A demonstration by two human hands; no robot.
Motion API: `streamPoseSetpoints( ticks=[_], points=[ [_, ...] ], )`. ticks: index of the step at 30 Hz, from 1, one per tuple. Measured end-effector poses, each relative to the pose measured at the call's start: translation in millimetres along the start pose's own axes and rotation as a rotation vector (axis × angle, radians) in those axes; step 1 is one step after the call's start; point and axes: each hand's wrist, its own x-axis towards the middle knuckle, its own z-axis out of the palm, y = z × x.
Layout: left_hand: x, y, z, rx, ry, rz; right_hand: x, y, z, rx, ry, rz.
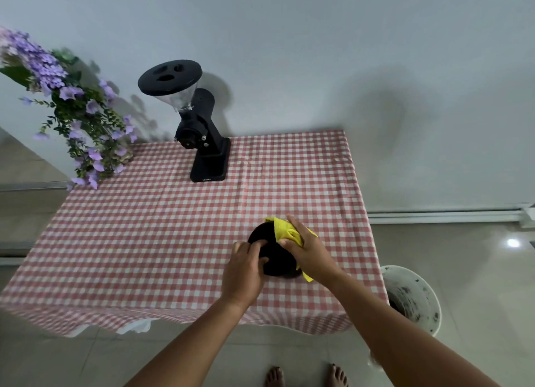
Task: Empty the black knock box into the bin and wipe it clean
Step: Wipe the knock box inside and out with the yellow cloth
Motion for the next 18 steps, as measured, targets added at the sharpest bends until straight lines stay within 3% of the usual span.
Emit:
streamPoseSetpoints(
  ticks=[11,18],
  points=[
    [13,11,1,-0.031,0.004,-0.156,-1,8,31,-0.266,0.186,0.138],
    [26,26,-22,-0.139,-0.067,-0.196,3,8,11,-0.383,0.258,0.031]
  ],
)
